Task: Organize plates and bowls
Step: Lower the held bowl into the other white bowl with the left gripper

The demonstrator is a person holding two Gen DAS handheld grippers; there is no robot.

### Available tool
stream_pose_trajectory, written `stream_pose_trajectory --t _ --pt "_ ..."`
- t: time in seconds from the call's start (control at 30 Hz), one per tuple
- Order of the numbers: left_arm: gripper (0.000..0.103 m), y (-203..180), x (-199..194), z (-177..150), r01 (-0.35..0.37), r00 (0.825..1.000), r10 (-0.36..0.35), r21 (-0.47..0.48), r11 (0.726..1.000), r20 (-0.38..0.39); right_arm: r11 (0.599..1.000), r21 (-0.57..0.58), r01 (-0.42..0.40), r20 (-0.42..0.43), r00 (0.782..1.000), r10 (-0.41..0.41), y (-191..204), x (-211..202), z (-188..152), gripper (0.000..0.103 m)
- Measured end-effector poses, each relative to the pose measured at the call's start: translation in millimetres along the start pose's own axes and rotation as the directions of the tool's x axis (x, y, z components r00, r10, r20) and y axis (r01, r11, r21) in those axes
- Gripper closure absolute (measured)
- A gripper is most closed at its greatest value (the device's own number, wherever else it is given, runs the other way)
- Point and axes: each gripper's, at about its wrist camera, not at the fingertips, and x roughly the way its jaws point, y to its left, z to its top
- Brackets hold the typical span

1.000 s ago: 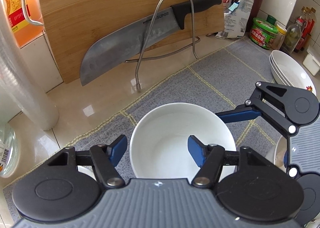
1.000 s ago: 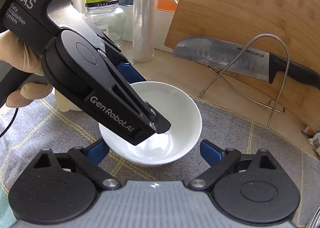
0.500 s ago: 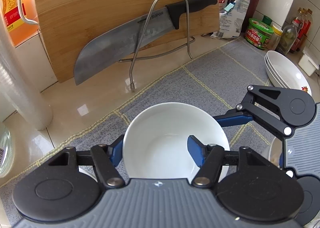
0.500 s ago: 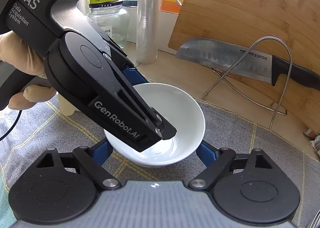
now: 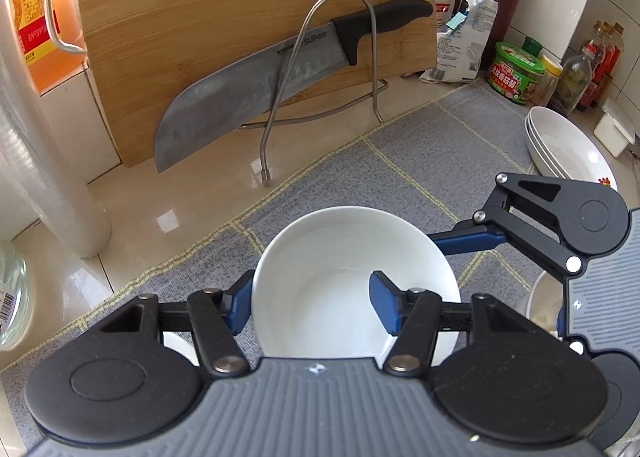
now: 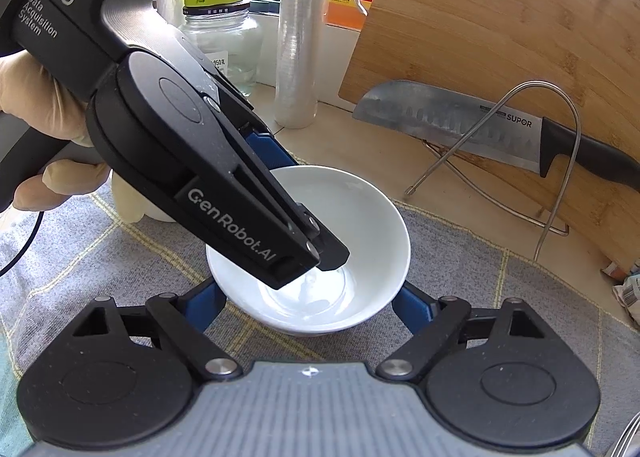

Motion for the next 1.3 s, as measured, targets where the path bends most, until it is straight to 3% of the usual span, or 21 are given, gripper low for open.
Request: stream_pose_trajectory --t 0.53,1.3 --pt "0.044 -19.7 -29.5 1.1 0.002 0.999 -0.004 0.042 0.999 0.034 1.000 0.006 0.016 0.016 1.000 -0.016 7.0 -28.2 -2.1 0.011" --pt "0.044 -78.2 -68.0 -15.0 0.009 0.997 -0.018 0.111 0.994 0.077 0.997 0.045 0.060 0.048 0.997 -0.062 29.5 -87.9 -30.2 0.011"
